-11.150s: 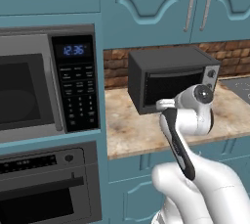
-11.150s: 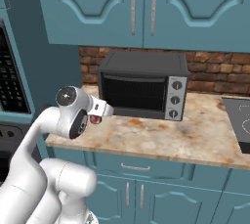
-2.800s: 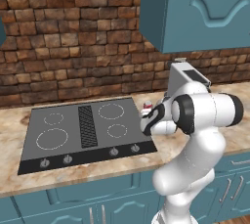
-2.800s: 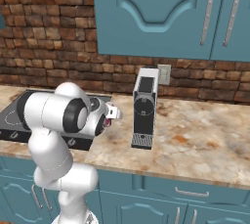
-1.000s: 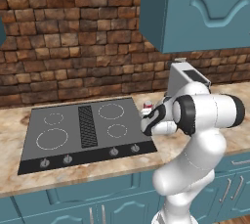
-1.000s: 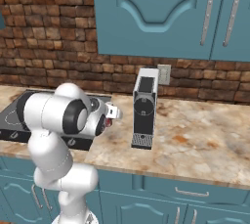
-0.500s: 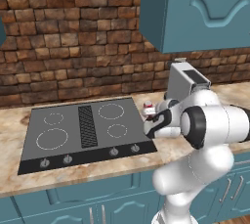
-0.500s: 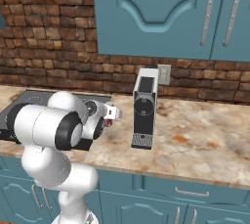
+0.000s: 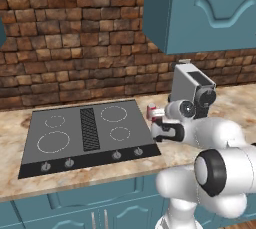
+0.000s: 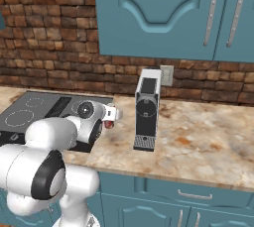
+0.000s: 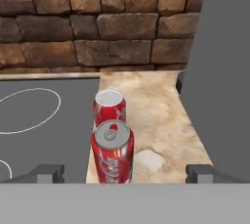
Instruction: Four empty soda cans are scattered around the kitchen. Gather all the cans and cluster them next to the stove for recycling.
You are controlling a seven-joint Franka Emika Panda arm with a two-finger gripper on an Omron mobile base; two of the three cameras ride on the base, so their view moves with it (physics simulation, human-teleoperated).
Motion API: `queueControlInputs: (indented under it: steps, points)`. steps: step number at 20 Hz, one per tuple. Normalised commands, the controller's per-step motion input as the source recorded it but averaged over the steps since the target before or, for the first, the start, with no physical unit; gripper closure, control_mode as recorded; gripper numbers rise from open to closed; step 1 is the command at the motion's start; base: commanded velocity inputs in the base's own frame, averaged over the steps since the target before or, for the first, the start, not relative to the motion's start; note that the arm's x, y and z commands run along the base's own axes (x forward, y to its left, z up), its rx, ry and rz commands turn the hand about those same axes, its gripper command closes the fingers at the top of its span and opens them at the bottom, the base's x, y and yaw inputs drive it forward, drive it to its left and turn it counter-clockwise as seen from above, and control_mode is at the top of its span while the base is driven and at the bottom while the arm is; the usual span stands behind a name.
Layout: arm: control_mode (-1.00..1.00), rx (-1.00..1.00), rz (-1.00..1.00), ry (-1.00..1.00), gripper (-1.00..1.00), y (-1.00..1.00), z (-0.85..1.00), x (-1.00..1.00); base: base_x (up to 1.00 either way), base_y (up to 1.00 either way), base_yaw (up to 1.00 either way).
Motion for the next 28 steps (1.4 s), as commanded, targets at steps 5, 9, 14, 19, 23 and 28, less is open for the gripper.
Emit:
queueControlInputs:
  steps: [5,9,14,19,23,28]
  points:
    - [-1.00,0.00,0.00,0.06,-1.00,0.00,0.46,-0.40,0.00,0.00,0.00]
    - [-1.00,0.00,0.00,0.09,-1.00,0.00,0.41,-0.40,0.00,0.00,0.00]
    - [-1.00,0.00,0.00,0.14,-1.00,0.00,0.27,-0.42,0.00,0.00,0.00]
    - [-1.00,0.00,0.00,0.18,-1.00,0.00,0.05,-0.44,0.00,0.00,0.00]
    - [-1.00,0.00,0.00,0.16,-1.00,0.00,0.00,-0.28,0.00,0.00,0.00]
    - [-1.00,0.00,0.00,0.18,-1.00,0.00,0.01,-0.22,0.00,0.00,0.00]
